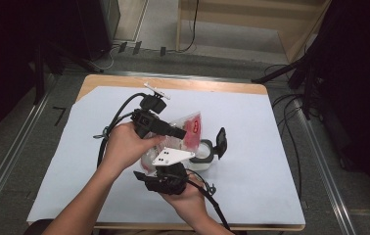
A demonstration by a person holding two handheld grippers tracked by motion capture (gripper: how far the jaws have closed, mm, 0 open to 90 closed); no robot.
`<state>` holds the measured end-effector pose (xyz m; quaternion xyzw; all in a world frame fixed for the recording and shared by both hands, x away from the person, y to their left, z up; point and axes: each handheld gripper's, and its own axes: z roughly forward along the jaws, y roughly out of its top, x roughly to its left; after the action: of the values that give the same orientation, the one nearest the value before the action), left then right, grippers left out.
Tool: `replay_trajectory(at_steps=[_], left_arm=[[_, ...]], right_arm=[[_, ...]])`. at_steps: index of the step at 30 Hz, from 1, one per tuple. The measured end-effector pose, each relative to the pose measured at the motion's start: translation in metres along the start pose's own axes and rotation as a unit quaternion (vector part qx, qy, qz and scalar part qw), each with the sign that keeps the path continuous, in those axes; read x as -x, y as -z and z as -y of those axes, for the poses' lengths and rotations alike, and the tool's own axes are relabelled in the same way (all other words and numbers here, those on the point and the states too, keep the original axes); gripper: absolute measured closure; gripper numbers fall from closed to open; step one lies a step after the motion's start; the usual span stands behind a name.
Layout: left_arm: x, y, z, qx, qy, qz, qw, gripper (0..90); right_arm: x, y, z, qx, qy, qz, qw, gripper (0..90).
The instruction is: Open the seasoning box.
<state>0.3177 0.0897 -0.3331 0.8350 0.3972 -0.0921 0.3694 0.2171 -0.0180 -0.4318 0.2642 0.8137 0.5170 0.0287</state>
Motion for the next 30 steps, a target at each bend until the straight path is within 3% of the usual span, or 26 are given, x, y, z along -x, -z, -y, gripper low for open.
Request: replay_trajectory(at_steps=[30], left_arm=[[-0.0004, 0.0004, 0.0002, 0.015, 0.001, 0.006, 0.9999, 65.5]], right_arm=[[0.0036, 0.0018, -0.0021, 0.002, -0.015, 0.005, 0.9999, 64.3]])
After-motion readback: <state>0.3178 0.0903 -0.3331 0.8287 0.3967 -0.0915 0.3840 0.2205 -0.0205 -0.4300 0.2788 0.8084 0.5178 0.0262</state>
